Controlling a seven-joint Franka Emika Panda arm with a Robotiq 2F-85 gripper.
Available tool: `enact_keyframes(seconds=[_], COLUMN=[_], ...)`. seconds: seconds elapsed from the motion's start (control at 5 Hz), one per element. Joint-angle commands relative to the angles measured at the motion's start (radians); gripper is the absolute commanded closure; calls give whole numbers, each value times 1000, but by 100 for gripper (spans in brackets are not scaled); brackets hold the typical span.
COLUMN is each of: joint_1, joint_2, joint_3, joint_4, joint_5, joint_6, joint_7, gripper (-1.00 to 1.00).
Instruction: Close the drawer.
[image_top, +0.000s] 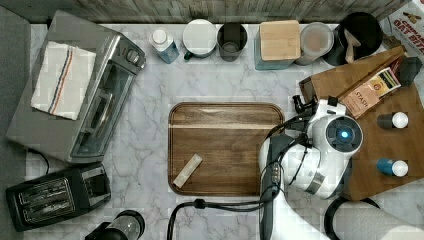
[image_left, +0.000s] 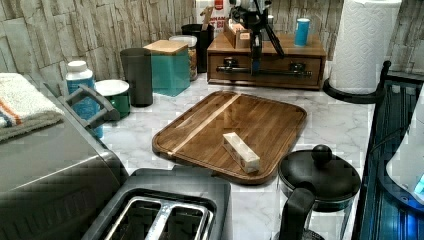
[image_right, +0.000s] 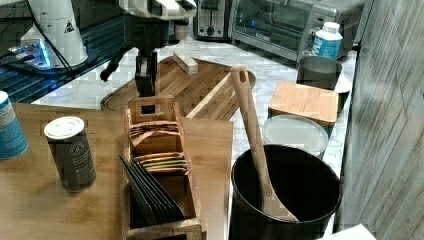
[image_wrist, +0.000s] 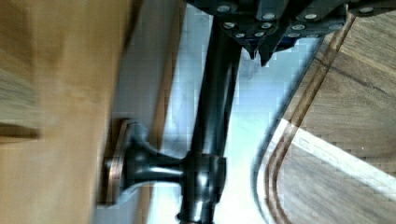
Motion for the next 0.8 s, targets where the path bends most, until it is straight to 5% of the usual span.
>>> enact_keyframes(seconds=[0.2, 0.8], joint_1=[-37, -28], joint_2=[-107, -107], joint_3=[-67, -76], joint_4=[138, 138], joint_5=[-71, -70], joint_6=[53, 53], joint_7=[-18, -19], gripper=[100, 100])
